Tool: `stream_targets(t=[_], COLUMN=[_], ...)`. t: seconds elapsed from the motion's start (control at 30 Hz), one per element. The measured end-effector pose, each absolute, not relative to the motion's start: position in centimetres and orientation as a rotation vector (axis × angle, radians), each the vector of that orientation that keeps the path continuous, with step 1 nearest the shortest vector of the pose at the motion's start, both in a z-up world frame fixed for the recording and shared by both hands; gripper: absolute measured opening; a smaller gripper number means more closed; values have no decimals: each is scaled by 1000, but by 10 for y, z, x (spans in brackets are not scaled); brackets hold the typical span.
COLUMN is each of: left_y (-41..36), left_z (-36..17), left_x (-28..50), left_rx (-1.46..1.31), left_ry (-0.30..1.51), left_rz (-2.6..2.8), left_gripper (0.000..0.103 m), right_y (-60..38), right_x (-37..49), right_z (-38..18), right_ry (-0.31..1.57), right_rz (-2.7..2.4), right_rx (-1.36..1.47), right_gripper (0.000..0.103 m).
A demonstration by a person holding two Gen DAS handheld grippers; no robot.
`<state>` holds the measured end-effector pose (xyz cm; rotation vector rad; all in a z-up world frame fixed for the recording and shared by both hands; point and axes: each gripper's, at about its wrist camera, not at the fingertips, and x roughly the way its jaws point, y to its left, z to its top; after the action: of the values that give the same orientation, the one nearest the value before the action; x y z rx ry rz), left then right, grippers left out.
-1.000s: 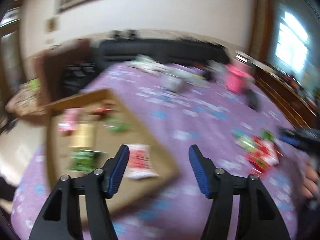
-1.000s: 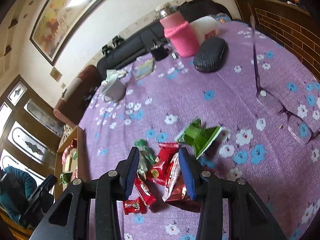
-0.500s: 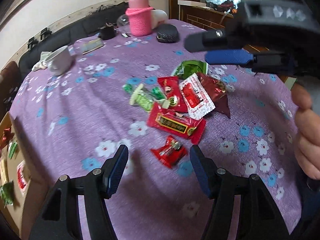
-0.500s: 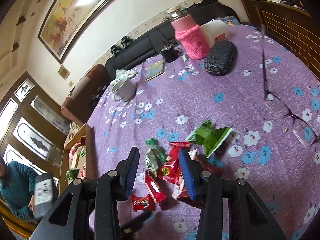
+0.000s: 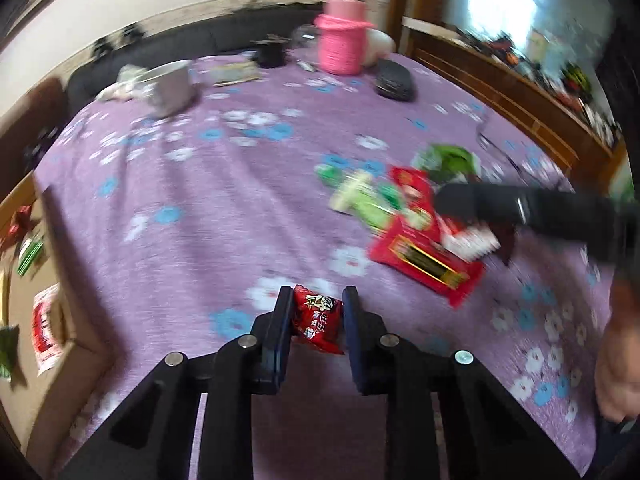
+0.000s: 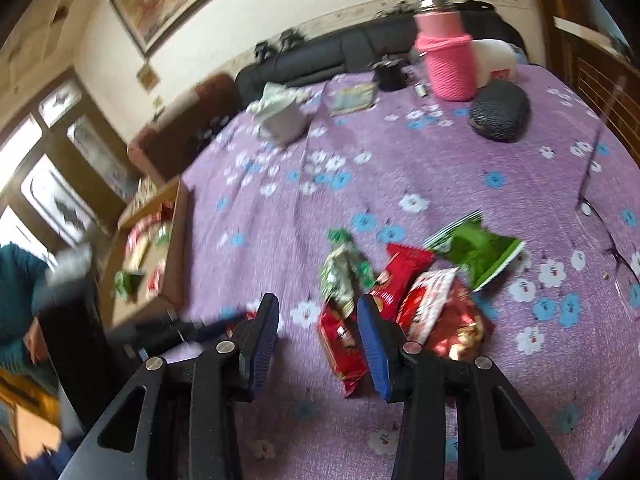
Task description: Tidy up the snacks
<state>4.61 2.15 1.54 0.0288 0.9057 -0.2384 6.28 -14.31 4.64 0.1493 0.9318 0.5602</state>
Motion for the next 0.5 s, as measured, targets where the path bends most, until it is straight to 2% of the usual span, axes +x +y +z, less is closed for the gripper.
stream_targets(t=[0.17,0.3,0.5], left_y=[44,45,47], left_z=[21,23,22], left_x=[50,50,52], left_rx=[-45,-57,-67], left_ry=[887,877,876], left_rz=[-191,-186,-183], left_gripper=[23,23,23], right_y=[-129,-122,-113], right_x=[64,60,53], right_z=[29,26,27], right_ry=[984,959,926], right_rz=[547,500,499], right_rx=[38,-67,-160], right_gripper=[43,24,23])
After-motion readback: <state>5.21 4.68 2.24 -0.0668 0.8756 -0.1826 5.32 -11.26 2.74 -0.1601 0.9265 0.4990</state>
